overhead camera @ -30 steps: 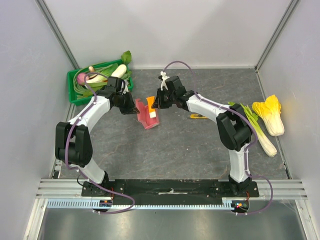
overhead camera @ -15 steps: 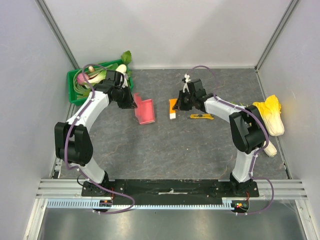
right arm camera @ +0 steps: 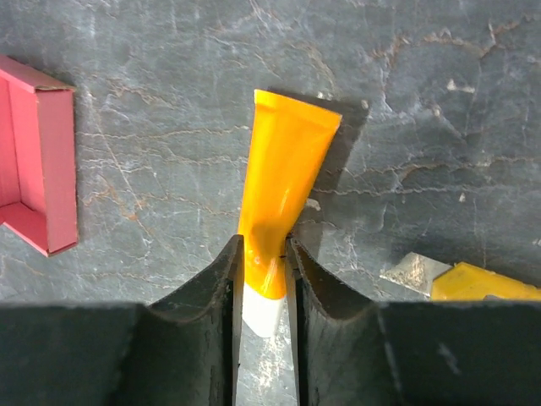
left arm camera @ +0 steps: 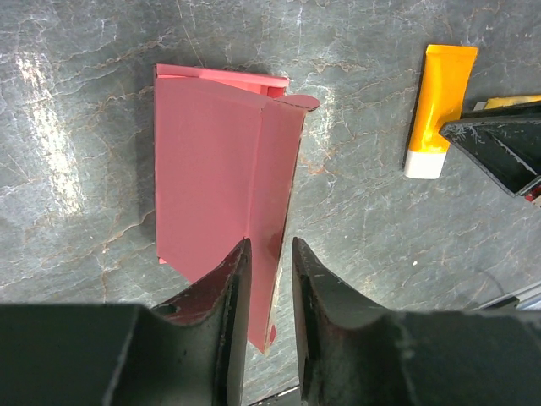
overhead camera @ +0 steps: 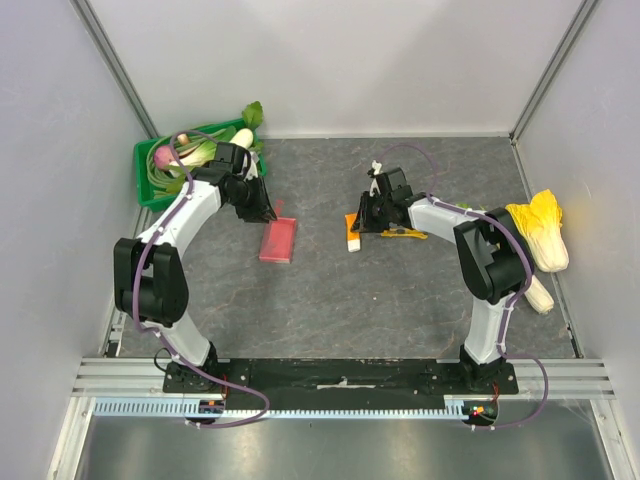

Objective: Unpack the express box

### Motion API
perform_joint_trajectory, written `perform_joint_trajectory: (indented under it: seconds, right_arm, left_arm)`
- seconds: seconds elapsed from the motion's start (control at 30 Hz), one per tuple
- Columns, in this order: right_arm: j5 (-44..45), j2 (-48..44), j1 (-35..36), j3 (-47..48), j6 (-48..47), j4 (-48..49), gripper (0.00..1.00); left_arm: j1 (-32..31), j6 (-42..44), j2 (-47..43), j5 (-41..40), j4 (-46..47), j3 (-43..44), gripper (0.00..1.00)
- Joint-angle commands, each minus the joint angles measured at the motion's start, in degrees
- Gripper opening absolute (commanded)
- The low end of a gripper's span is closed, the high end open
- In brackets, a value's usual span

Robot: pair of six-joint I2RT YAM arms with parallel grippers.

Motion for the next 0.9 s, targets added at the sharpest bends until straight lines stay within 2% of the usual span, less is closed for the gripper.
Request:
perform_joint_trajectory:
  seconds: [0.0,0.13,0.2,0.4,0.5,0.57,0.6,0.77,0.87]
  right_arm:
    - [2.0,0.5,-0.1,1.7,-0.1,-3.3,0.37]
    - [3.8,-0.5,-0.1,1.7,-0.3,-5.4,0.52]
    - [4.8,-2.1,-0.1,1.6,-0.3,-5.8,0.55]
    - [7.4,-8.5,-0.1,1.1,-0.8,-7.9,0.71]
    - [9.3,-12.4,-0.2,0.7,-1.6,-9.7,0.83]
    - [10.4,-15.5,-0.5,1.1,-2.4,-11.5,0.94]
    - [11.1,-16.7,-0.7,1.5,-2.6,-14.3,0.98]
    - [14.3,-25.3,-1.6,0.3,-4.9,-20.7,0.98]
    - [19.2,-32.4,-2.0,-0.7,-6.8,-26.1,0.98]
  left_arm:
    - [0.3,2.1,-0.7,0.7,-0.4,1.7,0.33]
    - [0.3,1.5,-2.2,0.3,-0.5,1.8,0.39]
    - [0.3,1.0,-3.7,-0.1,-0.8,2.0,0.43]
    - [0.3,-0.8,-8.3,-0.4,-0.8,2.6,0.56]
    - [0.3,-1.6,-11.2,-0.3,-0.8,2.7,0.68]
    - [0.3,-2.7,-13.4,-0.1,-0.7,2.8,0.77]
    - [0.3,-3.0,-14.2,-0.1,-1.1,3.3,0.77]
    - [0.3,-2.9,-20.0,2.0,-1.3,4.1,0.81]
    - [0.3,-2.9,-23.0,2.8,-3.0,4.6,0.81]
